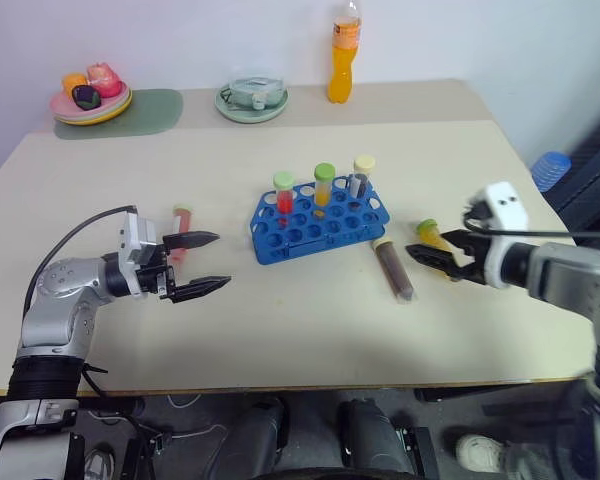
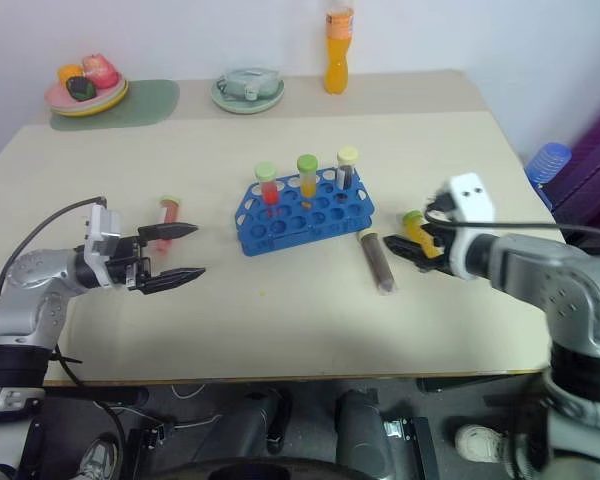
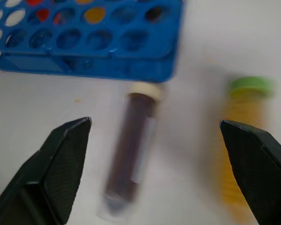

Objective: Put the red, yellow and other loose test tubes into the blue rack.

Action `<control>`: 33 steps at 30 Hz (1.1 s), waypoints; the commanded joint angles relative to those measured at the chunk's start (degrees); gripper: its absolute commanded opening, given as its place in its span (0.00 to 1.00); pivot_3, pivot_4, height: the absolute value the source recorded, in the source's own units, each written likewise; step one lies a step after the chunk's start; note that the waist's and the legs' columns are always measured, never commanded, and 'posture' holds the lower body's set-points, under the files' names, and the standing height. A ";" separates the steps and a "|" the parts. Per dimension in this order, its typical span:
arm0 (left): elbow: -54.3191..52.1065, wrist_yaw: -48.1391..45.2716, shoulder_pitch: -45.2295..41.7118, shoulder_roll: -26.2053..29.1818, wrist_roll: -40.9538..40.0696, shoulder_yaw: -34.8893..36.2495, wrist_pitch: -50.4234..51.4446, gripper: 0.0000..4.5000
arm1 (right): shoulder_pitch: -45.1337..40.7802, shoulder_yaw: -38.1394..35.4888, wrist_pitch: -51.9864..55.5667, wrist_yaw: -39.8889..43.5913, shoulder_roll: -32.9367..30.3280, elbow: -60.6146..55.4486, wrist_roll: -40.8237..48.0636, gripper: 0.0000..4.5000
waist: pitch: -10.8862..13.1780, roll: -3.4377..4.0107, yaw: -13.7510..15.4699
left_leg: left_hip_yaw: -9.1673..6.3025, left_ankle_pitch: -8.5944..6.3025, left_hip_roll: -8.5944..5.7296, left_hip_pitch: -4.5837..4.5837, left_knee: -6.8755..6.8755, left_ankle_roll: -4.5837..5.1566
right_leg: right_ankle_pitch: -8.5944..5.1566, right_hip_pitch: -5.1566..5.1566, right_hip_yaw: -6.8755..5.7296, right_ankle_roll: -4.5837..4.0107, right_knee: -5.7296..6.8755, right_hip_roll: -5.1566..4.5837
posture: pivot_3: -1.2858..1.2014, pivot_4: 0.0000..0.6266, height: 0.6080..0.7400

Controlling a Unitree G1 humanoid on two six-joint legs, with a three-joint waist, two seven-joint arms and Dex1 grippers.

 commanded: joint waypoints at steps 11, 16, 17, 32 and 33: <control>-4.15 0.12 2.55 0.06 -0.57 0.42 0.06 0.99 | -7.61 7.85 3.92 -12.08 6.62 10.85 -1.32 1.00 | 0.00 0.00 -0.29 | 0.01 0.01 -0.06 -0.03 -0.02 -0.01 | 0.04 -0.07 0.01 -0.01 0.07 -0.02 | 0.52 0.24 1.00; -4.57 0.26 3.09 0.21 -0.64 0.66 0.11 0.99 | -9.48 12.01 3.75 -12.02 8.60 13.84 -5.86 1.00 | 0.00 0.00 -0.67 | 0.01 0.03 -0.06 -0.03 -0.02 -0.03 | 0.05 -0.13 0.01 -0.02 0.12 0.00 | 0.52 0.24 1.00; -4.79 0.32 3.35 0.23 -0.68 0.73 0.10 0.99 | -9.65 13.72 2.97 -11.89 8.78 14.36 -7.07 1.00 | 0.00 0.00 -0.81 | 0.01 0.03 -0.06 -0.03 -0.03 -0.03 | 0.05 -0.14 0.01 -0.02 0.12 0.00 | 0.52 0.24 1.00; -6.74 1.87 5.47 -0.16 -0.76 0.85 0.30 1.00 | -4.60 41.83 -23.25 0.99 -3.96 4.40 -25.92 0.20 | -0.13 -0.20 -1.71 | 0.02 0.03 0.03 0.19 0.03 -0.05 | 0.10 0.01 0.01 -0.09 0.12 0.09 | 0.52 0.24 1.00; -6.86 1.91 5.64 -0.10 -0.84 0.95 0.32 1.00 | -3.63 42.36 -26.04 2.32 -5.09 2.80 -27.10 0.20 | -0.13 -0.20 -1.52 | 0.02 0.03 0.03 0.18 0.03 -0.05 | 0.10 -0.02 -0.01 -0.09 0.11 0.08 | 0.52 0.24 1.00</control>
